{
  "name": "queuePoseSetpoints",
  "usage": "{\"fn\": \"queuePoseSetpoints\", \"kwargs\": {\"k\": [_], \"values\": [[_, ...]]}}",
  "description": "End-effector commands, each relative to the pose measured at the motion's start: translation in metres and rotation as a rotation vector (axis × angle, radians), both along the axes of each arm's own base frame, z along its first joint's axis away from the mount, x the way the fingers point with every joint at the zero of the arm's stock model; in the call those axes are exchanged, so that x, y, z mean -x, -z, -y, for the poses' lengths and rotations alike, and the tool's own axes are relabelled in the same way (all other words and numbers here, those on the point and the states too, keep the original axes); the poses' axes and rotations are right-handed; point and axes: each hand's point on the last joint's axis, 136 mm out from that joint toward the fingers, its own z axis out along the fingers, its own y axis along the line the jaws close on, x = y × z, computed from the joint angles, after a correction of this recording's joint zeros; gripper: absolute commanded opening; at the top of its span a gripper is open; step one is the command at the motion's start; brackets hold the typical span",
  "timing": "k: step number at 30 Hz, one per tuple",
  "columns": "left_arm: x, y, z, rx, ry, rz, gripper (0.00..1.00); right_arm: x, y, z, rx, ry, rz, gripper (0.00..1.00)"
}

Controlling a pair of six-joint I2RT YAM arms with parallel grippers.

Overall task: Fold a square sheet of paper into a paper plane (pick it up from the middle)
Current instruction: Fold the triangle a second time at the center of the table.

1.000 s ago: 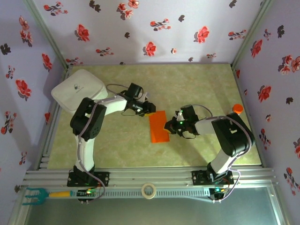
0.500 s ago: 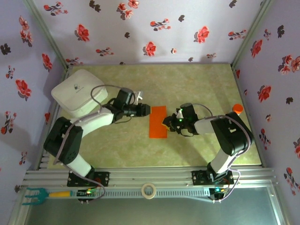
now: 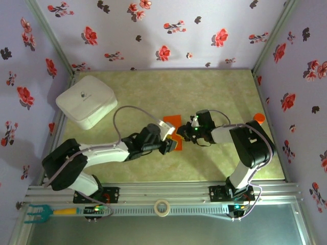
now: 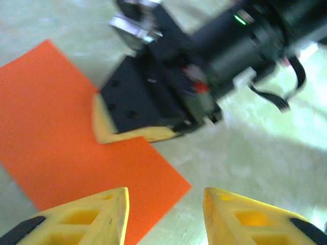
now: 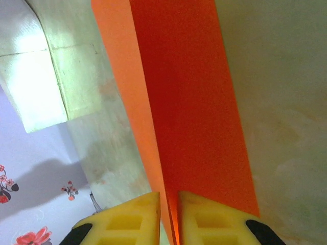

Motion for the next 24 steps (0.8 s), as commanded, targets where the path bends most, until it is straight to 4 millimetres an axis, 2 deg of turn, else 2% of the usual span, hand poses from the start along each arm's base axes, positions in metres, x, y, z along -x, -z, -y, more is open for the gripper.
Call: {"fn": "queuePoseSetpoints", "kwargs": {"k": [1, 9, 17, 24], "values": [[-0.003, 0.007, 0.006, -0.158, 0.053, 0.200, 0.45, -0.004, -0.004, 0.001, -0.006, -0.014, 0.009, 0.17], [0.012, 0.031, 0.022, -0.346, 0.145, 0.310, 0.52, -0.005, -0.007, 0.001, -0.010, -0.010, 0.015, 0.17], [0.004, 0.045, 0.023, -0.499, 0.093, 0.381, 0.58, -0.006, -0.011, 0.000, -0.013, -0.009, 0.019, 0.17], [0.001, 0.052, 0.022, -0.547, 0.081, 0.384, 0.58, -0.007, -0.009, 0.000, -0.012, -0.007, 0.015, 0.17]]}}
